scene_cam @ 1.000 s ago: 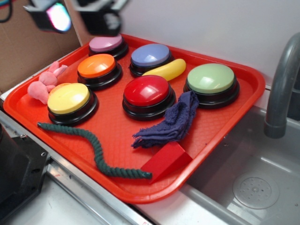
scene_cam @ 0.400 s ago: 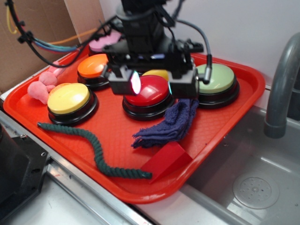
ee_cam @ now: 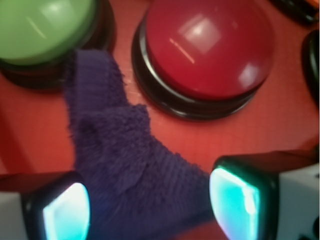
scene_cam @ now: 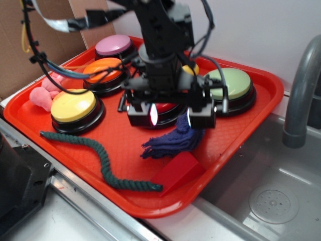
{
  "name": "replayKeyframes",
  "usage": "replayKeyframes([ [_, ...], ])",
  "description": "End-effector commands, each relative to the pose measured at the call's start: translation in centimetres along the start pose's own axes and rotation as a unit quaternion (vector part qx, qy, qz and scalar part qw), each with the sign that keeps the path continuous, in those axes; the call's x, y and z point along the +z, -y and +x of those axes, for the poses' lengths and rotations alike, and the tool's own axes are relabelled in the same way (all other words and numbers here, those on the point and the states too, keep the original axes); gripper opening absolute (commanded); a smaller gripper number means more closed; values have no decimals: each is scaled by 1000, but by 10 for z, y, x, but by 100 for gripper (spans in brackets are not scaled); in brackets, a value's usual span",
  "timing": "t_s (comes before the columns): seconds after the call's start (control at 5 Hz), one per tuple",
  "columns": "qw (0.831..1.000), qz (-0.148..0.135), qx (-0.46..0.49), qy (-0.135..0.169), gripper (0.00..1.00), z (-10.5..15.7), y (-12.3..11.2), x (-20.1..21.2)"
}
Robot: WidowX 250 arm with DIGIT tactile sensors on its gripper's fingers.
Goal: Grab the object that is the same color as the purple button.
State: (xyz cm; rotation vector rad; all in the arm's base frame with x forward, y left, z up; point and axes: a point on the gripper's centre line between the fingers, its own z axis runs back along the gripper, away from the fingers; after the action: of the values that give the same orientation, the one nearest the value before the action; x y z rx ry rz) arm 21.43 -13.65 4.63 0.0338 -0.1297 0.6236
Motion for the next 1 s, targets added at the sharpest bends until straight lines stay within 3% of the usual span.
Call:
replayKeyframes([
  [0.0,1000,-26,0,16,100,6,14,-33],
  [0.2,999,-35,8,20,100,3,15,-35],
  [0.4,999,-25,30,29,6,0,14,-36],
  [0.8,999,-20,38,32,0,1,9,-29],
])
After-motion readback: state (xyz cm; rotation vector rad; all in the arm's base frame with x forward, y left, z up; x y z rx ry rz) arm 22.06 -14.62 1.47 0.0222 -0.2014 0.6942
